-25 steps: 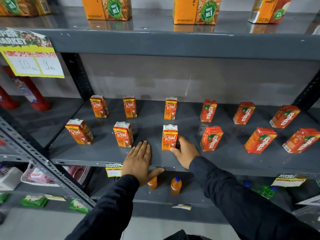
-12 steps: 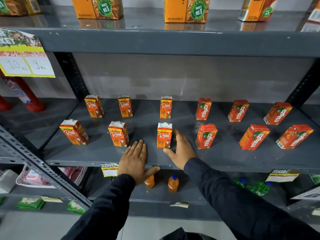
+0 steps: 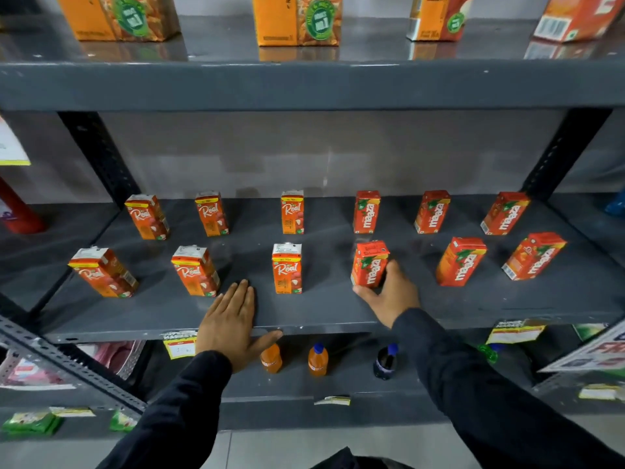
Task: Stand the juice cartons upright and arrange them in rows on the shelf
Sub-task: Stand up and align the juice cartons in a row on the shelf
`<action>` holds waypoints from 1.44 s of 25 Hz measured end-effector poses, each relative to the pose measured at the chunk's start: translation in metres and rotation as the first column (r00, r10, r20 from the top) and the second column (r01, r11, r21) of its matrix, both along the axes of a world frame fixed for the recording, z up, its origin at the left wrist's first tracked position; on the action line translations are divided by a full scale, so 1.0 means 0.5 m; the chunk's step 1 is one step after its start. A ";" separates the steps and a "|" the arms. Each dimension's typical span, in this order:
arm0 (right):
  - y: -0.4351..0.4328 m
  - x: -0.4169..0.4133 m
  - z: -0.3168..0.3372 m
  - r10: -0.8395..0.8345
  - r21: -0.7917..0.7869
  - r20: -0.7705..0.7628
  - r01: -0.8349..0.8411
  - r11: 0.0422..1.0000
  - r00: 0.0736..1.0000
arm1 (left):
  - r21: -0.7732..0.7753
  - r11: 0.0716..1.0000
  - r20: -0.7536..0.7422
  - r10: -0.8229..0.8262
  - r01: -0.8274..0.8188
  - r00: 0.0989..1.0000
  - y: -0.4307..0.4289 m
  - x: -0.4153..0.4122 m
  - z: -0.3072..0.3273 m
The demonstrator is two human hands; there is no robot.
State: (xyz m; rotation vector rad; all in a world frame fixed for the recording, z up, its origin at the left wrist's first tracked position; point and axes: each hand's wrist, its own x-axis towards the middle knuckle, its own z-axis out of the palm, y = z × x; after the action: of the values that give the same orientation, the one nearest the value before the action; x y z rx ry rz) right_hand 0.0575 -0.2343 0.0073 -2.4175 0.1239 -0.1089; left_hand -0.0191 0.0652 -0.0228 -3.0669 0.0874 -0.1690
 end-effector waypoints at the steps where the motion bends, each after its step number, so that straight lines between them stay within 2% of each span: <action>1: 0.001 0.003 0.000 0.012 -0.052 -0.005 -0.013 0.999 1.000 | 0.004 1.000 -0.003 0.004 -0.004 1.000 -0.001 0.000 0.000; 6: 0.009 -0.002 -0.005 0.006 -0.127 0.128 0.011 0.992 0.992 | 0.008 1.000 -0.020 0.026 -0.026 0.999 -0.004 -0.002 0.000; 8: 0.001 -0.003 0.001 0.048 -0.084 0.122 -0.038 0.996 0.991 | -0.013 0.999 -0.031 0.049 -0.049 0.998 -0.010 -0.003 0.006; 10: -0.011 -0.022 -0.002 0.084 0.048 0.152 -0.092 0.995 0.985 | -0.038 0.996 -0.050 0.080 -0.082 0.996 -0.017 -0.004 0.013; 12: -0.037 -0.056 -0.016 0.007 0.151 0.326 -0.059 0.987 0.945 | -0.048 0.993 -0.063 0.102 -0.105 0.993 -0.025 -0.006 0.015; 14: -0.091 -0.079 -0.028 -0.172 0.181 0.528 0.087 0.980 0.832 | -0.053 0.990 -0.052 0.127 -0.129 0.991 -0.034 -0.006 0.012; 15: -0.126 -0.076 -0.025 -0.270 0.207 0.553 0.183 0.961 0.788 | -0.057 0.988 -0.048 0.141 -0.144 0.989 -0.037 -0.006 0.011; 16: -0.161 -0.062 -0.019 -0.347 0.221 0.516 0.270 0.937 0.783 | -0.056 0.986 -0.054 0.154 -0.157 0.987 -0.039 -0.006 0.011; 18: -0.218 -0.021 -0.005 -0.400 0.167 0.328 0.364 0.916 0.856 | -0.049 0.983 -0.074 0.171 -0.175 0.982 -0.042 -0.005 0.011; 20: -0.244 0.008 0.001 -0.363 0.048 0.187 0.360 0.932 0.913 | -0.049 0.981 -0.076 0.182 -0.186 0.980 -0.044 -0.005 0.013; 22: -0.245 0.020 0.002 -0.333 -0.050 0.156 0.344 0.937 0.930 | -0.037 0.979 -0.094 0.195 -0.199 0.976 -0.047 -0.005 0.016; 29: -0.242 0.022 -0.010 -0.303 -0.096 0.188 0.325 0.941 0.934 | -0.018 0.977 -0.142 0.210 -0.215 0.967 -0.051 -0.006 0.023; 32: -0.245 0.006 -0.011 -0.287 0.032 0.240 0.288 0.957 0.928 | -0.015 0.974 -0.169 0.222 -0.228 0.960 -0.051 -0.007 0.026; 34: -0.264 -0.022 -0.016 -0.314 0.185 0.397 0.260 0.948 0.862 | -0.028 0.970 -0.178 0.231 -0.240 0.957 -0.055 -0.009 0.026; 36: -0.310 -0.042 -0.017 -0.394 0.239 0.518 0.313 0.919 0.760 | -0.035 0.967 -0.166 0.243 -0.252 0.956 -0.063 -0.017 0.021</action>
State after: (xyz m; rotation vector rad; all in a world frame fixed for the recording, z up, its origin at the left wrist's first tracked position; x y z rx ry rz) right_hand 0.0366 -0.3891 -0.0014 -2.0956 0.3086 -0.9461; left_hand -0.0277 0.0336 -0.0121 -3.1043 -0.2983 0.0924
